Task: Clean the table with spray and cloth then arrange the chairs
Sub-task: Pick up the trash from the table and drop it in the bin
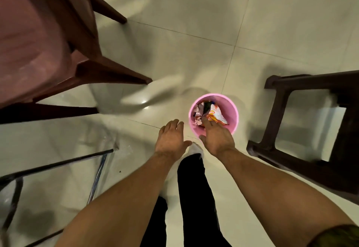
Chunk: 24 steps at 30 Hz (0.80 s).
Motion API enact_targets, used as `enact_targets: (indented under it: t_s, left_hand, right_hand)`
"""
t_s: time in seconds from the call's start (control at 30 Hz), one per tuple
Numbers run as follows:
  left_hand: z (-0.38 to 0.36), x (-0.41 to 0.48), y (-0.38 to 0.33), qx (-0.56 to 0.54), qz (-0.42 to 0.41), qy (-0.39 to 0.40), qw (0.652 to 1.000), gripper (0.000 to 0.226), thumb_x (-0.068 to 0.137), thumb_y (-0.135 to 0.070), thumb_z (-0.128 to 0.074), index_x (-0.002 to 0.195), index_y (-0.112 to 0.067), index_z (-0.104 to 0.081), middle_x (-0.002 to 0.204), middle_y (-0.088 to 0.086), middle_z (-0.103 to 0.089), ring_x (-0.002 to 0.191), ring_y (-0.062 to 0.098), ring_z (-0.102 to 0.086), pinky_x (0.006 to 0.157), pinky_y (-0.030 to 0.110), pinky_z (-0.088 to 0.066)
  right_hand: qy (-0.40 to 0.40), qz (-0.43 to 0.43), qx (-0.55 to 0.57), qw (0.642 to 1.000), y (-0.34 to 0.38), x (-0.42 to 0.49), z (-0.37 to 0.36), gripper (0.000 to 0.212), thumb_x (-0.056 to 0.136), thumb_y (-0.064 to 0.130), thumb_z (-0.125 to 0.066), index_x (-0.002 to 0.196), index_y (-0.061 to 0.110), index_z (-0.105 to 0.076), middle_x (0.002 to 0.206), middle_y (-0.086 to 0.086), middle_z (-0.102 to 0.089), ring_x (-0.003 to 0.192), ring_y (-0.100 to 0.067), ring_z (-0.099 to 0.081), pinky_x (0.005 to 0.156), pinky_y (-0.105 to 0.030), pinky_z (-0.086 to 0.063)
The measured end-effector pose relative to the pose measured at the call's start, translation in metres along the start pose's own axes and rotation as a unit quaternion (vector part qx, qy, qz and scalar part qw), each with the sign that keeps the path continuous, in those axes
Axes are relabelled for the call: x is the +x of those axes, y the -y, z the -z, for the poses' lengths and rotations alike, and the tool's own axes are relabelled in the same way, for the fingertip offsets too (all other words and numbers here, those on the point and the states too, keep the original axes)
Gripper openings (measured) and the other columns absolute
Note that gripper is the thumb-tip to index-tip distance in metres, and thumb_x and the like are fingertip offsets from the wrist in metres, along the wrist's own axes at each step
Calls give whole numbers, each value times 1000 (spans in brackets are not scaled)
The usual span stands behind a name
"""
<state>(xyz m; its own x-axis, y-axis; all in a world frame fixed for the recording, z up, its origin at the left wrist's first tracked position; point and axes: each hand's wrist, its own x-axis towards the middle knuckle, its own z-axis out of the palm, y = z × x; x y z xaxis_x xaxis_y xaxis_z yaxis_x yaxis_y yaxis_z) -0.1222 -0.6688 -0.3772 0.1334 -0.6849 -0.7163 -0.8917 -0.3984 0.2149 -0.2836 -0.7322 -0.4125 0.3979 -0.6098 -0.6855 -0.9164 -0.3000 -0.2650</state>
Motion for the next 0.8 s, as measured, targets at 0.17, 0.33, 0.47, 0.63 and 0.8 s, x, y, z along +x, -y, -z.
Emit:
enact_targets:
  t_s: [0.17, 0.33, 0.47, 0.63, 0.8]
  left_hand:
    - [28, -98, 9, -55, 16, -14, 998, 72, 98, -51, -49, 155, -13, -28, 166, 8, -21, 153, 25, -18, 125, 41, -16]
    - [53, -210, 36, -110, 60, -57, 990, 70, 101, -51, -45, 156, -11, -27, 166, 11, -21, 152, 28, -20, 124, 42, -16]
    - [57, -310, 80, -153, 117, -124, 973, 71, 101, -53, -44, 156, -10, -28, 165, 13, -24, 152, 30, -21, 124, 43, -18]
    - [21, -441, 143, -192, 164, -220, 942, 70, 100, -51, -48, 154, -9, -31, 162, 15, -27, 150, 32, -25, 122, 42, -23]
    - [-64, -585, 217, -234, 212, -279, 907, 68, 100, -50, -47, 154, -10, -30, 164, 13, -23, 150, 31, -24, 122, 42, -23]
  right_hand:
    - [-15, 22, -61, 998, 45, -80, 31, 61, 99, 43, -44, 152, 19, -27, 155, -9, -36, 136, -31, -40, 106, -45, -37]
    - [3, 76, -106, 991, 109, -175, 55, 59, 102, 45, -32, 156, 21, -24, 164, -9, -19, 148, -30, -24, 117, -47, -25]
    - [-17, 144, -154, 977, 165, -260, 58, 60, 103, 45, -32, 157, 20, -22, 164, -9, -20, 149, -29, -22, 117, -46, -23]
    - [-36, 211, -202, 956, 254, -353, 10, 60, 103, 45, -33, 157, 21, -22, 164, -9, -20, 148, -28, -24, 117, -47, -22]
    - [-33, 289, -229, 929, 358, -449, -85, 61, 102, 46, -32, 157, 22, -22, 165, -6, -19, 148, -27, -23, 118, -46, -21]
